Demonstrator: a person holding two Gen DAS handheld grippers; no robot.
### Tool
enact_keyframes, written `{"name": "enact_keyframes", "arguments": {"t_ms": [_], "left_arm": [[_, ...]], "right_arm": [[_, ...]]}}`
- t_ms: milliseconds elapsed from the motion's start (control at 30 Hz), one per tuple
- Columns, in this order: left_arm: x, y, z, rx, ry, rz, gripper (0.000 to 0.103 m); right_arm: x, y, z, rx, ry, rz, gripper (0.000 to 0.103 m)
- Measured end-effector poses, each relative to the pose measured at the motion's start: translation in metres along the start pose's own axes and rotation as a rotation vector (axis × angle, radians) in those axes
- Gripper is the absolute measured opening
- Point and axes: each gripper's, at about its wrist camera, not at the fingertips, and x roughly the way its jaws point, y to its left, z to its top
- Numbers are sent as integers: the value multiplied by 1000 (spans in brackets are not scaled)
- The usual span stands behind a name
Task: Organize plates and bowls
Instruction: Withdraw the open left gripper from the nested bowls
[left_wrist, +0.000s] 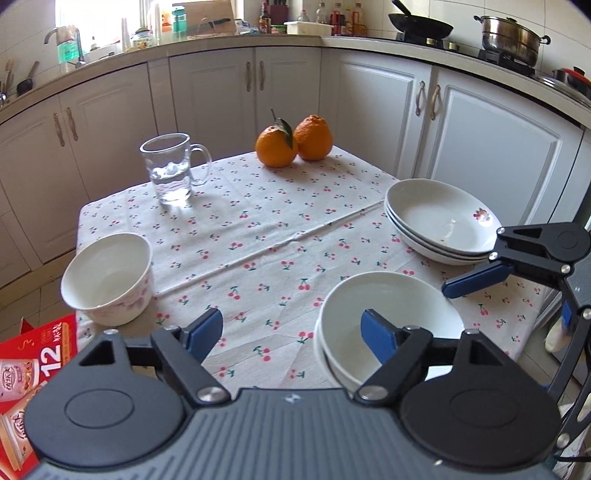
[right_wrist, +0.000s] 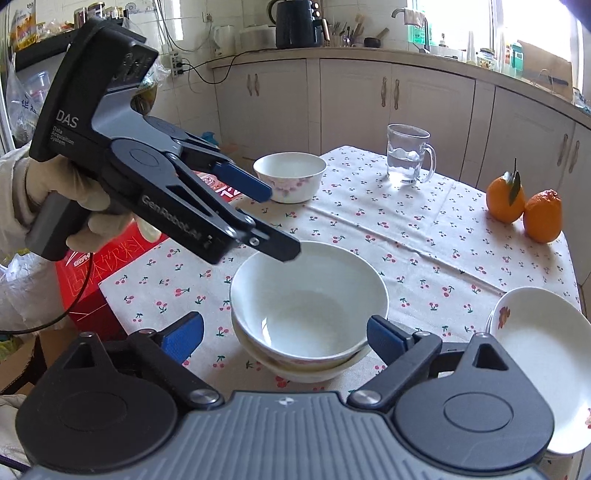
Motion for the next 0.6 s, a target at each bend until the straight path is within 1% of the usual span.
{"name": "enact_keyframes", "arguments": {"t_ms": [67, 133, 167, 300, 467, 600], "left_arm": [[-4, 8, -4, -7, -8, 17, 85], [-10, 15, -7, -9, -23, 38, 90], [-11, 19, -8, -14, -28, 50, 90], [-18, 40, -9, -53, -36, 70, 94], [-18, 73, -11, -86, -39, 103, 94], [-10, 102, -12, -137, -31, 123, 94]], "right_arm": [[0, 1, 3, -11, 2, -5, 98], [1, 4, 7, -30, 2, -19, 102], [1, 5, 10, -41, 2, -25, 103], [10, 9, 26, -80, 9, -35, 103], [27, 14, 51, -151, 27, -38, 103], [43, 14, 73, -210, 41, -39, 103]]}}
